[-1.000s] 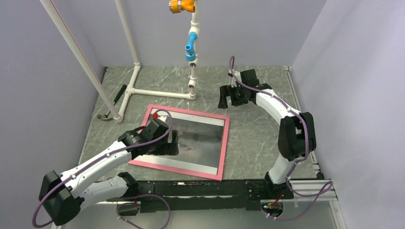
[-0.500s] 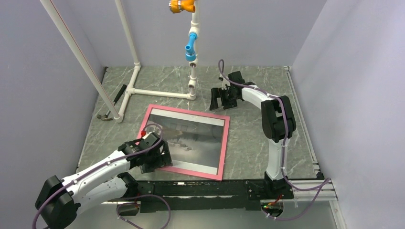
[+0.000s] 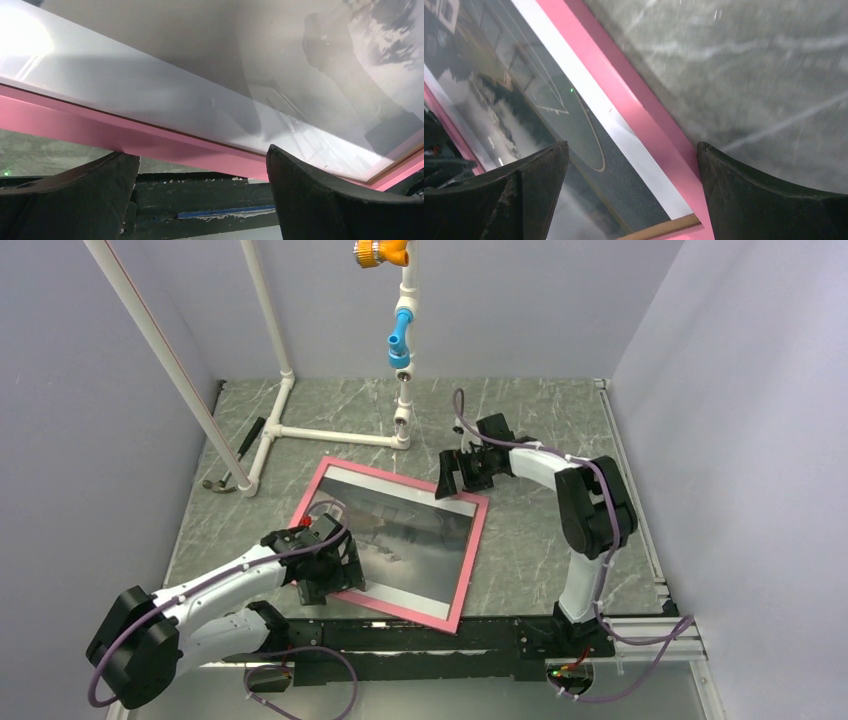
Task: Put the photo into the frame
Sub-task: Adjust the photo frame at the center of the board.
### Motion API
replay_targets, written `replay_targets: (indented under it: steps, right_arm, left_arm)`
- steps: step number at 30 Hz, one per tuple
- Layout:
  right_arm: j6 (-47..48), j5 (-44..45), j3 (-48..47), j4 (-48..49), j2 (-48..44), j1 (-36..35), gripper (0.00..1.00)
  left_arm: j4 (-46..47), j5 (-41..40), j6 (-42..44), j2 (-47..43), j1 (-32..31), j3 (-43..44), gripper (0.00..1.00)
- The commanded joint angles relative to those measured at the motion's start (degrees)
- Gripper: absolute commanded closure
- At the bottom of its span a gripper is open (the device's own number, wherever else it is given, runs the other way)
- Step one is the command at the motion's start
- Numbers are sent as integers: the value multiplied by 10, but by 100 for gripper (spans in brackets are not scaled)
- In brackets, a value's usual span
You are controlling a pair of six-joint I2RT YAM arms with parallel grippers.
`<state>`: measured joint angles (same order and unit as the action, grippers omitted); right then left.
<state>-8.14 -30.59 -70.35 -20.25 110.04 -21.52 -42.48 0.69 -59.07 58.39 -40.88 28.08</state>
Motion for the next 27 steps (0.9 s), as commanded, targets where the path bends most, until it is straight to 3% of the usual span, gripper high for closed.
replay_targets:
  steps: [1,6,17,27]
  right_arm:
    - [-37,-67,85,-59,-64,-15,0]
    - [-78,-90,160,-60,-145,-20,0]
    - [-150,-28,303,-106,-314,-49,0]
    - [-134,155,233,-122,-252,-48,0]
  left_arm:
    - [129,26,28,29,5,20,1]
    - [155,58,59,68,5,61,0]
    - [184,137,108,197,-3,146,0]
    - [132,100,102,214,-14,183,1]
